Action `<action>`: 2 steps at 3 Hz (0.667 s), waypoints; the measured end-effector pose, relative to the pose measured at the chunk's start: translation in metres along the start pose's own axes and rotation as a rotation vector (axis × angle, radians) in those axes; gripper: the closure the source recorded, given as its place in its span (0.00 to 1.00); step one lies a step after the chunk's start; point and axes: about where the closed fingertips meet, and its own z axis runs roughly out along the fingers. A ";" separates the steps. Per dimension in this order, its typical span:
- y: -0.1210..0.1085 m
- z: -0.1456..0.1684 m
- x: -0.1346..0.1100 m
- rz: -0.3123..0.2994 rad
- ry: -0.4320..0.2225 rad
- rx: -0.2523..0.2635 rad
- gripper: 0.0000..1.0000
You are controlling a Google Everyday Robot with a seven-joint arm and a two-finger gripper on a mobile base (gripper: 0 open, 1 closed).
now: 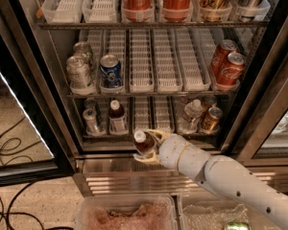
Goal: Pick blue plastic bottle from bottom shelf of fridge
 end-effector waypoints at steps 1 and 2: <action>0.000 0.000 0.000 0.000 0.000 0.000 1.00; 0.006 0.003 -0.004 -0.016 0.005 -0.025 1.00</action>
Offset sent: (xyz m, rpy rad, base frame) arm -0.0077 0.0135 -0.0016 -0.0498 0.0131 0.0441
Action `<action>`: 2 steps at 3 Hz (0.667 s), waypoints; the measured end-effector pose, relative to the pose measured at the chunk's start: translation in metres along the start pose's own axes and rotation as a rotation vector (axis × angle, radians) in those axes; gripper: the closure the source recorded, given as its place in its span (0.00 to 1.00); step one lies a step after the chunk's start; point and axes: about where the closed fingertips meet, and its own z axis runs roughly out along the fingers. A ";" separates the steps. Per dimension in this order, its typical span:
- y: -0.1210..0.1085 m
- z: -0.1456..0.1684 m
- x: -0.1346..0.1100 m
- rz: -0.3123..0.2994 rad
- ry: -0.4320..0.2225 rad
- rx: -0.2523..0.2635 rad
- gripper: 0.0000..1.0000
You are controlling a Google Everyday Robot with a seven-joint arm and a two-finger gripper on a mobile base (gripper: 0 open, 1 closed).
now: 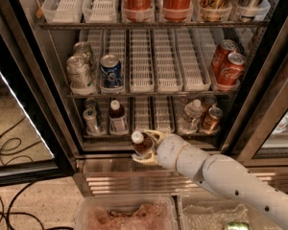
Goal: Pick blue plastic bottle from bottom shelf of fridge
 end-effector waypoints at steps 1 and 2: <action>0.033 -0.019 -0.028 0.016 0.002 -0.047 1.00; 0.094 -0.053 -0.067 0.063 0.020 -0.079 1.00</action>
Offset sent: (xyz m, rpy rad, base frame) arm -0.2590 0.0433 -0.0094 0.0049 0.2077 -0.0396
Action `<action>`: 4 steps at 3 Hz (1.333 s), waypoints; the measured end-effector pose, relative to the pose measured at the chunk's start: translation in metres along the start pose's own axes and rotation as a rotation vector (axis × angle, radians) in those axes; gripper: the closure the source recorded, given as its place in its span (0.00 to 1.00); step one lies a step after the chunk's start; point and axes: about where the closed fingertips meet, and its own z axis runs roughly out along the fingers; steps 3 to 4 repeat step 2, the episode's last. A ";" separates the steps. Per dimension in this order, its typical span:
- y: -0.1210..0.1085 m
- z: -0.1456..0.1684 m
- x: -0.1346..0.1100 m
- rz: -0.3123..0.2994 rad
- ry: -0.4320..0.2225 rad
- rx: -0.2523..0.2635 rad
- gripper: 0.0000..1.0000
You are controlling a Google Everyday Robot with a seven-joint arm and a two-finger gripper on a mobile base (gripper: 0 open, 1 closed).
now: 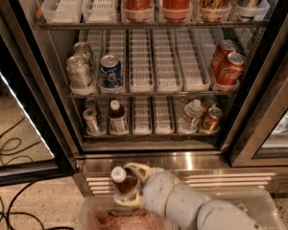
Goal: Pick blue plastic bottle from bottom shelf of fridge
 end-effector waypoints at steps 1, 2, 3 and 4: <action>0.068 -0.020 -0.020 0.049 0.025 -0.017 1.00; 0.105 -0.029 -0.023 0.027 0.041 -0.049 1.00; 0.105 -0.029 -0.023 0.027 0.041 -0.049 1.00; 0.105 -0.029 -0.023 0.027 0.041 -0.049 1.00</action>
Offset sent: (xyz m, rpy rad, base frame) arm -0.0592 0.0228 -0.0075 0.0091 0.0488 -0.0147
